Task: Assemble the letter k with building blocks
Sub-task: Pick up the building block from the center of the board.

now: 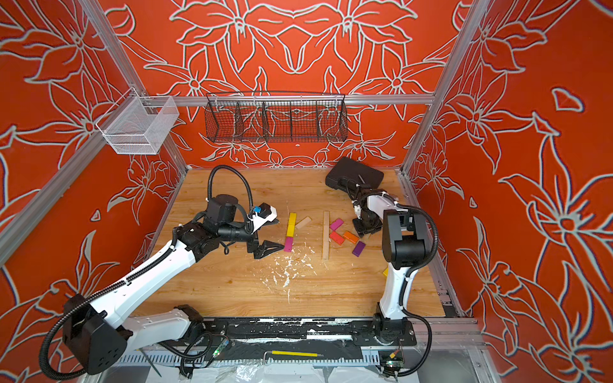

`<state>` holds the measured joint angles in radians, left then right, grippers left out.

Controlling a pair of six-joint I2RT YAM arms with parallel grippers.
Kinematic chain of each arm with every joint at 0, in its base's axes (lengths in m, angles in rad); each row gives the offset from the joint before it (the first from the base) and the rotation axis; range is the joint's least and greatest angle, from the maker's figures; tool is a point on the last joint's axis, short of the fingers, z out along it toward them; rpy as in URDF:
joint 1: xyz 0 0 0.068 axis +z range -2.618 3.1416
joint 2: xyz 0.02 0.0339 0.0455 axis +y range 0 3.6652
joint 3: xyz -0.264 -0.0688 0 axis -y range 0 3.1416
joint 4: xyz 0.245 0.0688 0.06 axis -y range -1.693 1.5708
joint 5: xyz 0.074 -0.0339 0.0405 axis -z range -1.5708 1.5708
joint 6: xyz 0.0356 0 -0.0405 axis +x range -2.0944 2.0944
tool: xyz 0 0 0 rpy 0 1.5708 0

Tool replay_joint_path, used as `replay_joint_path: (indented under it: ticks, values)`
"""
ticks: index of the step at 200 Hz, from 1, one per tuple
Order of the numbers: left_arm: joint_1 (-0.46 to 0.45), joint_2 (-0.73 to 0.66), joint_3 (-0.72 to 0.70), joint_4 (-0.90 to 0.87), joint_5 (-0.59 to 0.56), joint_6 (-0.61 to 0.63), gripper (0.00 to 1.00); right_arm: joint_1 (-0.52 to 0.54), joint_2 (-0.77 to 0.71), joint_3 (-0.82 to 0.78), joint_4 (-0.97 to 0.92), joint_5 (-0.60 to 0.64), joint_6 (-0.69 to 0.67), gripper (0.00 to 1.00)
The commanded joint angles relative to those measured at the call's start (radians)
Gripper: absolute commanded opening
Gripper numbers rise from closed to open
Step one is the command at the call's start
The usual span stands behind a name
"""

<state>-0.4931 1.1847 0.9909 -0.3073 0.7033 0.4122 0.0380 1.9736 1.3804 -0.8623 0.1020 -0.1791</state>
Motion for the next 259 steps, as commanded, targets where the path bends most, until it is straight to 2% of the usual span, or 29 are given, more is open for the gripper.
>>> replay_joint_path:
  ticks: [1, 52, 165, 219, 259]
  values:
    - [-0.004, 0.004, 0.022, -0.018, 0.002, 0.021, 0.97, -0.004, 0.027, 0.032, -0.024, 0.012, 0.007, 0.51]
    - [-0.004, 0.004, 0.023, -0.018, 0.003, 0.019, 0.97, -0.004, 0.041, 0.053, -0.024, -0.072, 0.013, 0.5]
    - [0.004, 0.017, 0.051, -0.093, 0.069, 0.088, 0.97, -0.004, 0.023, 0.056, -0.029, -0.064, 0.009, 0.22]
    - [0.047, 0.004, 0.035, -0.06, 0.044, 0.067, 0.98, 0.008, -0.157, 0.022, -0.018, -0.077, 0.043, 0.19]
    - [0.073, -0.004, 0.058, -0.146, 0.048, 0.148, 0.98, 0.064, -0.324, -0.026, -0.021, -0.085, 0.066, 0.2]
